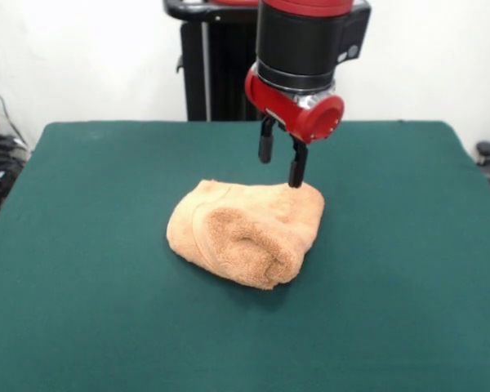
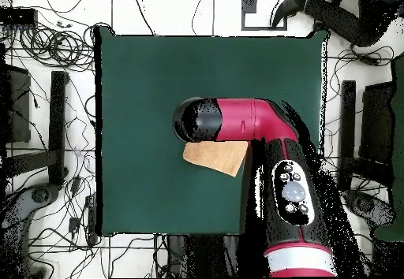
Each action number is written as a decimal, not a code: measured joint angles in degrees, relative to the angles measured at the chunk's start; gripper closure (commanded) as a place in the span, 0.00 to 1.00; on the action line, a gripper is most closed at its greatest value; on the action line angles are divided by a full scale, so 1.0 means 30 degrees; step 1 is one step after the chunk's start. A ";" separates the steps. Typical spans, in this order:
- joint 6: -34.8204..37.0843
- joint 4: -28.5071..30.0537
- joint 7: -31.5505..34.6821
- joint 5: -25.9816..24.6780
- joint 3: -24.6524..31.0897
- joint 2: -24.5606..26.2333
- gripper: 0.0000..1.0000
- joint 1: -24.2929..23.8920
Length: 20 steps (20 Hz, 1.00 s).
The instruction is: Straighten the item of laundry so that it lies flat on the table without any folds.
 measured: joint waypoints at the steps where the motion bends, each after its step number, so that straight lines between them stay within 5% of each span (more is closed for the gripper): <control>1: 0.0000 0.0003 0.0000 -0.0004 0.0000 -0.0033 0.00 0.0000; 20: 0.0004 0.0612 0.0000 0.0626 -0.0022 -0.0631 0.00 -0.0281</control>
